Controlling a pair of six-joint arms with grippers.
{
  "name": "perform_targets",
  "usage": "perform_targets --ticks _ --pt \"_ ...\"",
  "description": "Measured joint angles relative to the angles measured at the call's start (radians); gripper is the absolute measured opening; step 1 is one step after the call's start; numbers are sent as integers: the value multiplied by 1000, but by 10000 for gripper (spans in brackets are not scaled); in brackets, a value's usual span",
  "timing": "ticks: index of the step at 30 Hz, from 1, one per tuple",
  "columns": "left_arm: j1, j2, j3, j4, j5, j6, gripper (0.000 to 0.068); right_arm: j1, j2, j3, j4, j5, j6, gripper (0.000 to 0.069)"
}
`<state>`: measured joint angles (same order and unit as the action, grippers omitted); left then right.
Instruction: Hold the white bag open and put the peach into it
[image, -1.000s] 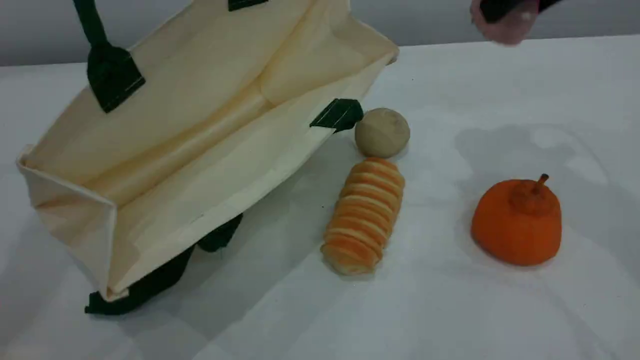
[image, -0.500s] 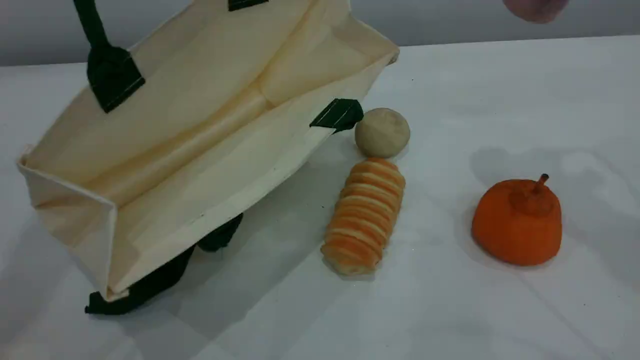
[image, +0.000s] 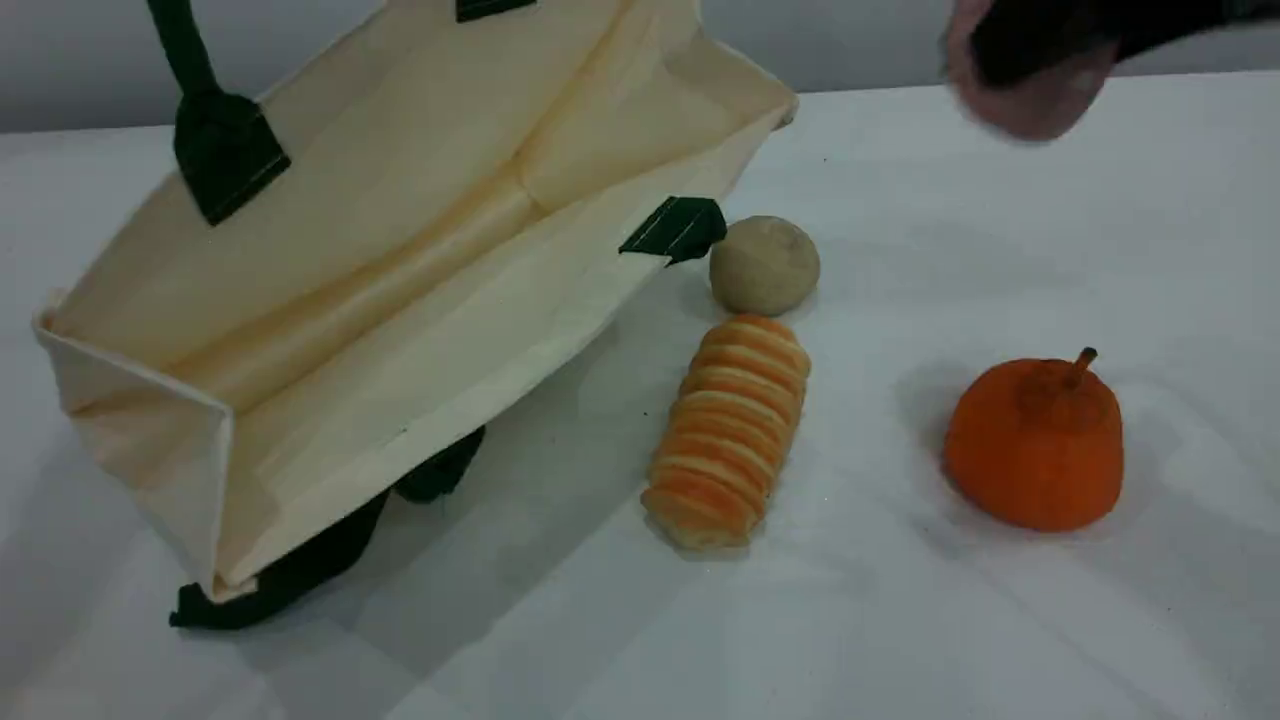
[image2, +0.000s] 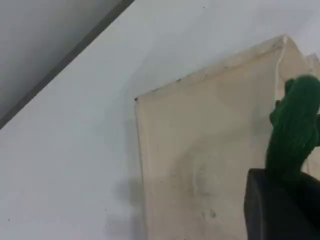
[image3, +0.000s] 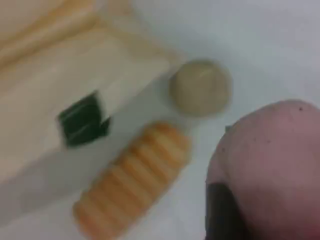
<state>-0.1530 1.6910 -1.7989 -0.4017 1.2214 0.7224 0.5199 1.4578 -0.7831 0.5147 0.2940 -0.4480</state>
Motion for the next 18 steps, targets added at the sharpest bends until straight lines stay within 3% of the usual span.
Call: perform_targets --ticks 5,11,18 --pt "0 0 0 -6 0 2 92 151 0 5 3 -75 -3 349" --pt "0 0 0 -80 0 38 92 307 0 5 3 -141 -3 349" --pt "-21 0 1 -91 0 37 92 348 1 6 3 -186 -3 349"
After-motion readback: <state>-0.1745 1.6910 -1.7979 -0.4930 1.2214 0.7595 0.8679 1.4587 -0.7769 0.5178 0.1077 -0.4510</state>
